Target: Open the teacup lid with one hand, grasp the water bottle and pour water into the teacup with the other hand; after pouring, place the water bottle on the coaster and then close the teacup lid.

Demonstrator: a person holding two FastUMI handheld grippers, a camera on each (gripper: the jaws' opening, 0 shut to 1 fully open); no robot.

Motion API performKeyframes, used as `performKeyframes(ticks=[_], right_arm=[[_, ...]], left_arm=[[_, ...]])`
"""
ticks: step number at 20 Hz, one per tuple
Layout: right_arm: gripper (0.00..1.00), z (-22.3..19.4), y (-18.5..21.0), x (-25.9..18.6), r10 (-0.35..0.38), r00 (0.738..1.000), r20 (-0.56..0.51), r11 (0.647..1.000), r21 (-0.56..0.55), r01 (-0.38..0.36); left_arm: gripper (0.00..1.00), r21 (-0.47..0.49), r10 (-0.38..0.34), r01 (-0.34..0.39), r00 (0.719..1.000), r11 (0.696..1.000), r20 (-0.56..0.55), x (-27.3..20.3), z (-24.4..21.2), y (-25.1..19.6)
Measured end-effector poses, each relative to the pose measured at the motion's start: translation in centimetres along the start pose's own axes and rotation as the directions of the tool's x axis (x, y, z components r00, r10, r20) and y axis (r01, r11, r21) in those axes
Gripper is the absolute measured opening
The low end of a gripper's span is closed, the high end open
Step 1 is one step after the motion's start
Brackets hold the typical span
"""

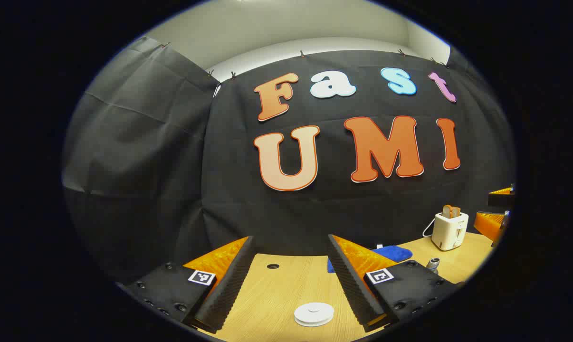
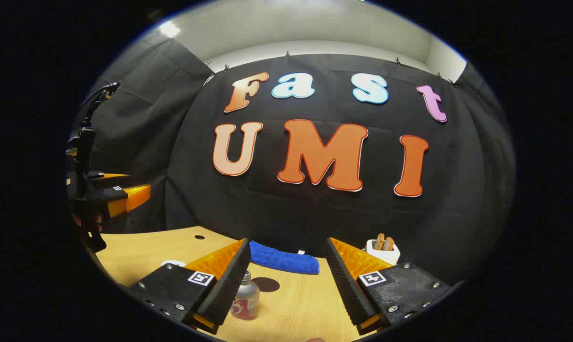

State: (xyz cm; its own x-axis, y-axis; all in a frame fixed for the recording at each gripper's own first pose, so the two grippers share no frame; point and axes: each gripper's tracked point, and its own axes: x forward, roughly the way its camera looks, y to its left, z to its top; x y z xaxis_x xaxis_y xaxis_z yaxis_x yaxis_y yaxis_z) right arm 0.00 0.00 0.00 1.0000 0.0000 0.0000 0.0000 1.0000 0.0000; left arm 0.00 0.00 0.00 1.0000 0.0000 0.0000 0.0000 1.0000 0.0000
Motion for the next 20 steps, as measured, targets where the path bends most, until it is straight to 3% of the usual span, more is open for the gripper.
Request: performKeyframes(ticks=[1,2,3,9,20], right_arm=[[0.95,0.1,0.1,0.2,0.005,1.0,-0.001,1.0,0.007,-0.005],[0.95,0.1,0.3,0.4,0.013,1.0,-0.001,1.0,0.012,-0.013],[0.95,0.3,0.5,0.4,0.021,1.0,0.0,1.0,0.015,-0.021],[0.95,-0.1,1.2,0.7,0.045,0.999,-0.005,0.999,0.006,-0.045],[0.95,1.5,1.4,2.5,0.069,0.998,0.014,0.997,0.022,-0.069]], left_arm=[[1.0,0.002,0.004,-0.004,1.0,1.0,0.001,0.0,-0.1,0.2],[0.94,-0.001,0.006,-0.006,1.0,1.0,0.005,0.0,0.0,0.3],[0.99,-0.005,0.008,-0.008,1.0,1.0,0.007,0.0,0.0,0.4],[0.99,-0.02,0.022,-0.022,0.999,1.0,0.031,0.8,0.5,0.7],[1.0,-0.026,-0.027,0.027,0.999,0.999,0.035,2.7,2.9,0.3]])
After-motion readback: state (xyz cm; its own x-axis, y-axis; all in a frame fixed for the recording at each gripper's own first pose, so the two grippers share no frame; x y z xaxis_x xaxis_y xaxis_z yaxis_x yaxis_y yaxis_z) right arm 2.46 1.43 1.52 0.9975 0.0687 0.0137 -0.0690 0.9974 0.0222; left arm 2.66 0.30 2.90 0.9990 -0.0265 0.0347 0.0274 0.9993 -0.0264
